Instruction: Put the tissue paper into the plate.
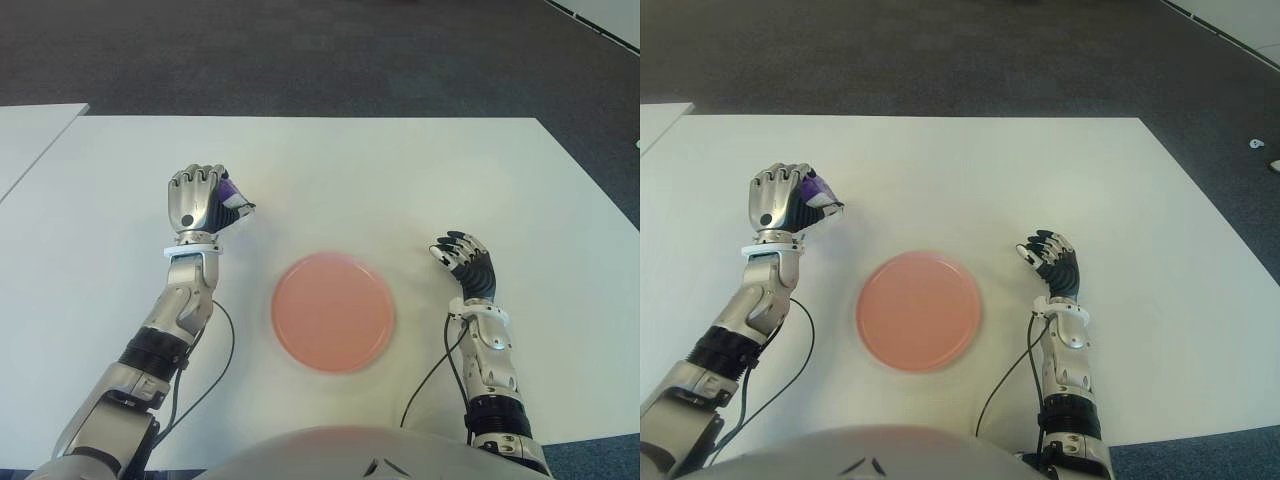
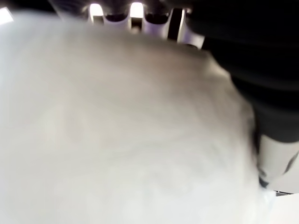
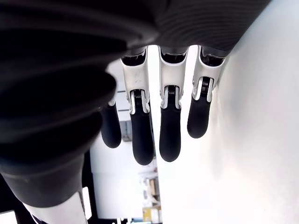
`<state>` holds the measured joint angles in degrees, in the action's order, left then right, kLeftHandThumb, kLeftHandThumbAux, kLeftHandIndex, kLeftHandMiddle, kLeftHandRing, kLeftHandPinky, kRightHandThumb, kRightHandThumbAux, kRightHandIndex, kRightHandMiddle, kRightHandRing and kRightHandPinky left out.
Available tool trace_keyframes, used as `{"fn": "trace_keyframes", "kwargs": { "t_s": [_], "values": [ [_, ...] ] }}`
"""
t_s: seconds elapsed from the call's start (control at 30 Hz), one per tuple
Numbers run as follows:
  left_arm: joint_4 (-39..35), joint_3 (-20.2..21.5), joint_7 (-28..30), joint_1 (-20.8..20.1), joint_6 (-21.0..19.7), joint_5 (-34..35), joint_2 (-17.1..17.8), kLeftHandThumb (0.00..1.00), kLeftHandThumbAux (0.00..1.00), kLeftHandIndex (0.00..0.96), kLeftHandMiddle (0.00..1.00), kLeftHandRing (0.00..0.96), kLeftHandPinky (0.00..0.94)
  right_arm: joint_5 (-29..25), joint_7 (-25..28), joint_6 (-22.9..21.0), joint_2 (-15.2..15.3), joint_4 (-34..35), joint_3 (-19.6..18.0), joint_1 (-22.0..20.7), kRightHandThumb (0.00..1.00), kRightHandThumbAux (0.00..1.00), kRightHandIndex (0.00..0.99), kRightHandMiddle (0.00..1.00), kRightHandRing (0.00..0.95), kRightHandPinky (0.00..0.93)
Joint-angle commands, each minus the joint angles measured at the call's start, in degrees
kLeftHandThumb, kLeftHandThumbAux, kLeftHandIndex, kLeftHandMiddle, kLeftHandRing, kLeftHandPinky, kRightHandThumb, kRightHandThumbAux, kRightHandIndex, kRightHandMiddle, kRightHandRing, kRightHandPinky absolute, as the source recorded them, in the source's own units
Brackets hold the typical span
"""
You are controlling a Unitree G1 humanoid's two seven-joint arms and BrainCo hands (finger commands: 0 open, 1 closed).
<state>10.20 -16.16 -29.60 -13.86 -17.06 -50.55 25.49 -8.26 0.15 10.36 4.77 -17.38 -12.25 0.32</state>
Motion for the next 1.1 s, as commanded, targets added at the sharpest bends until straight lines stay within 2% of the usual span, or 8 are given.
{"fn": "trace_keyframes", "kwargs": {
  "t_s": [0.03, 0.43, 0.53, 0.63, 0.77, 0.93, 1.1],
  "values": [
    [-3.8, 0.4, 2.7, 0.7, -0.6, -1.6, 0.8, 0.951, 0.649, 0.390, 0.508, 0.523, 0.801, -0.1, 0.4, -3.1, -1.4, -4.2, 0.5, 3.0, 0.450, 0.824, 0.342, 0.453, 0.420, 0.319],
    [-12.2, 0.5, 7.3, 1.1, -1.3, -5.0, 1.5, 0.952, 0.649, 0.389, 0.512, 0.526, 0.826, -0.5, 1.0, -1.8, -1.4, -6.0, 0.0, 2.8, 0.477, 0.816, 0.329, 0.460, 0.430, 0.330],
    [-14.9, 0.5, 9.0, 1.5, -2.1, -6.9, 1.5, 0.888, 0.659, 0.401, 0.533, 0.753, 0.845, -0.7, 1.7, -0.8, -1.2, -7.9, -0.2, 2.3, 0.469, 0.814, 0.328, 0.456, 0.426, 0.330],
    [-16.2, 0.6, 10.0, 1.7, -2.6, -8.2, 1.4, 0.867, 0.662, 0.406, 0.542, 0.832, 0.857, -0.7, 1.9, -0.1, -1.0, -9.1, -0.3, 1.9, 0.459, 0.812, 0.331, 0.444, 0.420, 0.350],
    [-17.5, 0.7, 10.9, 1.9, -2.7, -9.6, 1.2, 0.860, 0.662, 0.409, 0.547, 0.864, 0.865, -0.6, 1.9, 0.9, -1.0, -10.2, -0.4, 1.6, 0.450, 0.812, 0.333, 0.437, 0.417, 0.359],
    [-22.0, 0.0, 14.0, 4.0, -2.6, -10.8, 0.4, 0.858, 0.662, 0.411, 0.552, 0.870, 0.865, -0.7, 2.0, 0.9, -1.2, -10.3, -0.3, 1.3, 0.453, 0.823, 0.339, 0.451, 0.422, 0.304],
    [-23.4, -0.1, 15.0, 4.8, -2.0, -11.6, 0.0, 0.857, 0.662, 0.410, 0.553, 0.867, 0.863, -0.7, 2.2, 1.1, -1.3, -10.7, -0.2, 1.2, 0.461, 0.821, 0.331, 0.459, 0.419, 0.271]
  ]
}}
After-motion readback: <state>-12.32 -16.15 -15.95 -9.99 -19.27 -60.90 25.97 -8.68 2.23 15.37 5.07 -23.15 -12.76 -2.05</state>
